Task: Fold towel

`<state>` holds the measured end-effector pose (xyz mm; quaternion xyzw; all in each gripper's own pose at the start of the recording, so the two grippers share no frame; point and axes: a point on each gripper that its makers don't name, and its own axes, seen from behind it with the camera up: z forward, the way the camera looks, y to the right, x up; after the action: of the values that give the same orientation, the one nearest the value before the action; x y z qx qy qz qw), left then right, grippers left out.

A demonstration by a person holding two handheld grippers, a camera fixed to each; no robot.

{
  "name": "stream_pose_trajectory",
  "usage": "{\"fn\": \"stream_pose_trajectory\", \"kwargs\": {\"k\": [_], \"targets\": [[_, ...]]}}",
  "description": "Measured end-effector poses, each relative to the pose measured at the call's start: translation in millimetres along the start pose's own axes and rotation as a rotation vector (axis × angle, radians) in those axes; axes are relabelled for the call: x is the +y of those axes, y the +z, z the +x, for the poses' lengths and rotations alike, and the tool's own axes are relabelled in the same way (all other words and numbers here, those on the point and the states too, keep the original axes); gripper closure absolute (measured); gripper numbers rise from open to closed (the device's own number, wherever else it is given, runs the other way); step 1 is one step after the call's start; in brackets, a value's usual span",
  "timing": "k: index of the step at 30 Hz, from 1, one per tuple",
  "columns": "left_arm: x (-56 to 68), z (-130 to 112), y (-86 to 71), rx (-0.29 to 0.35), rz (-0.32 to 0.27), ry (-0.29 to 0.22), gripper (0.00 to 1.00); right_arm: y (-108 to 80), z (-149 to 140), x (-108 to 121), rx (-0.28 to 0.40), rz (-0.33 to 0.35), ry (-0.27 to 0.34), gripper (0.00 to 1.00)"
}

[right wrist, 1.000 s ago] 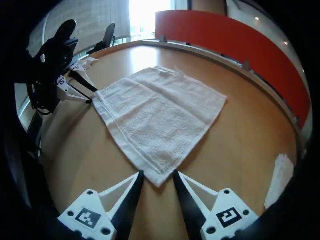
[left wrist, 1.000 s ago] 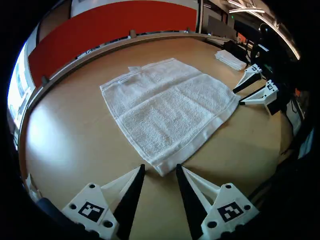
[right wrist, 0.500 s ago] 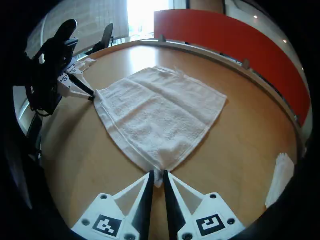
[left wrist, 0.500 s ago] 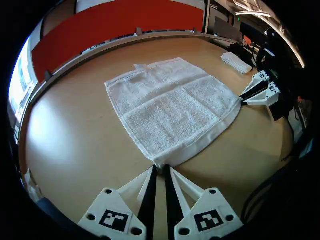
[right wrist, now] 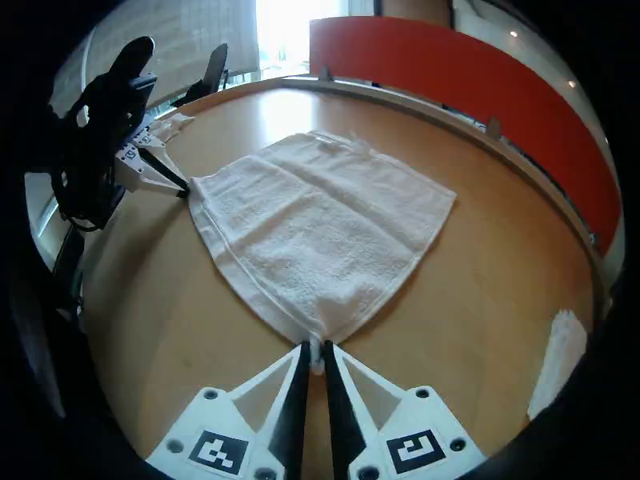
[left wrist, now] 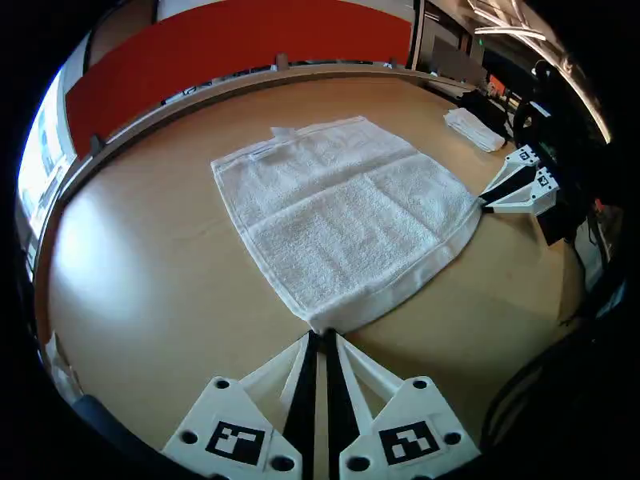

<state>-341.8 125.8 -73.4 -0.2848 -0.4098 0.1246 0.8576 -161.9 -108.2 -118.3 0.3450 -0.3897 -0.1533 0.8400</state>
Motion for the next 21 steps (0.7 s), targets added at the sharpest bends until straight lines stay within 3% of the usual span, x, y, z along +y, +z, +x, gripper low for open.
{"fn": "stream_pose_trajectory", "kwargs": {"k": [9,21], "targets": [[4.2,1,-2.3,-0.007,-0.027,-0.066,0.95,-3.6,3,2,0.000,0.000,-0.006,0.88],[7.0,10,-17.6,0.000,-0.032,-0.104,0.95,-16.6,16,6,0.026,-0.012,-0.006,0.88]]}}
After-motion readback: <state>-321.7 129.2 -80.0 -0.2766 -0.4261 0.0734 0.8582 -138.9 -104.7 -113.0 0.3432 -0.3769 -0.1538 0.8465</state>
